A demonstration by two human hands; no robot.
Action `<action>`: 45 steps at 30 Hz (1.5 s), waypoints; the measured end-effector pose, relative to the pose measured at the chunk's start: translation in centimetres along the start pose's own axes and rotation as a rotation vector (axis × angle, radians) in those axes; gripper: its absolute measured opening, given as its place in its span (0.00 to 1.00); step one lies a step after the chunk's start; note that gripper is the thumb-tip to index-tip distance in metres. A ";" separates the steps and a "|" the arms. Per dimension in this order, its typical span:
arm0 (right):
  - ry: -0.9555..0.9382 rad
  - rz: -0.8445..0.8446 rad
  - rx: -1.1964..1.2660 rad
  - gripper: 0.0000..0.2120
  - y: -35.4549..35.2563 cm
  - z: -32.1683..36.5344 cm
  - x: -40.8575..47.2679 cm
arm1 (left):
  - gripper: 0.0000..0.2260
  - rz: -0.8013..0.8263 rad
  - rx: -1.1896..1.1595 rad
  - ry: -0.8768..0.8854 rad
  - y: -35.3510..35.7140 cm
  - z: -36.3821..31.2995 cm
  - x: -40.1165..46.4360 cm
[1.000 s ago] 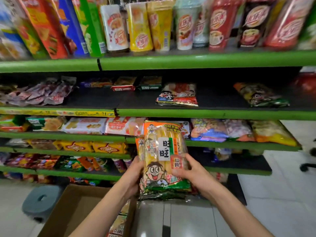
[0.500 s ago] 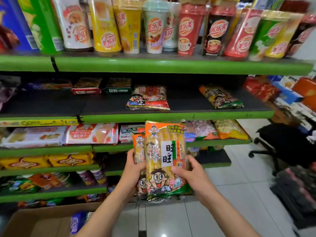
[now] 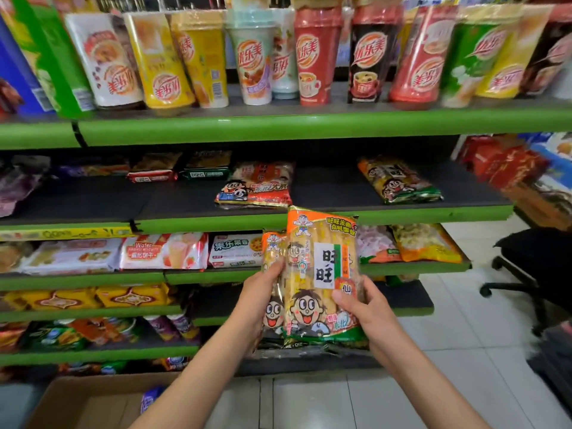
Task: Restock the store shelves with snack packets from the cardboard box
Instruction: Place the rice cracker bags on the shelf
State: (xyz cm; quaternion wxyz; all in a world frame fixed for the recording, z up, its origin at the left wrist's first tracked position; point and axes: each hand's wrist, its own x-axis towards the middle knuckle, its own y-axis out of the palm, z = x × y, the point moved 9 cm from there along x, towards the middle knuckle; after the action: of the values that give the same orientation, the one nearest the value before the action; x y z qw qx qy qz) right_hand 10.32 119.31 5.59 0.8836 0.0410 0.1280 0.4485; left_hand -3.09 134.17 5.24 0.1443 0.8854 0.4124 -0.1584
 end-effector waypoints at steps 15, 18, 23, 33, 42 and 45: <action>0.008 0.157 0.011 0.29 -13.8 5.0 1.3 | 0.30 0.111 0.009 0.042 14.1 0.6 -1.6; 0.009 0.175 0.056 0.31 -15.4 5.3 1.2 | 0.36 0.119 0.011 -0.037 16.1 1.9 -2.2; 0.023 0.211 0.104 0.21 -16.5 5.5 1.3 | 0.35 0.101 0.039 -0.025 17.3 1.5 -2.8; -0.105 0.063 0.024 0.21 -20.0 8.2 2.6 | 0.24 0.046 -0.293 0.141 13.3 -1.1 -1.8; -0.048 0.060 -0.033 0.40 -18.6 9.7 3.0 | 0.31 0.129 -0.272 0.217 9.8 -2.3 1.0; -0.055 0.027 -0.038 0.42 -17.8 10.0 2.7 | 0.30 0.136 -0.319 0.210 9.5 -2.0 1.6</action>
State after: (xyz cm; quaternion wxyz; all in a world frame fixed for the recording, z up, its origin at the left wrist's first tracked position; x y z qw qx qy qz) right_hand 28.40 111.31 11.36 0.8813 0.0383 0.0946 0.4614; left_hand 5.56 130.15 7.63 0.2494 0.8887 0.3845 0.0120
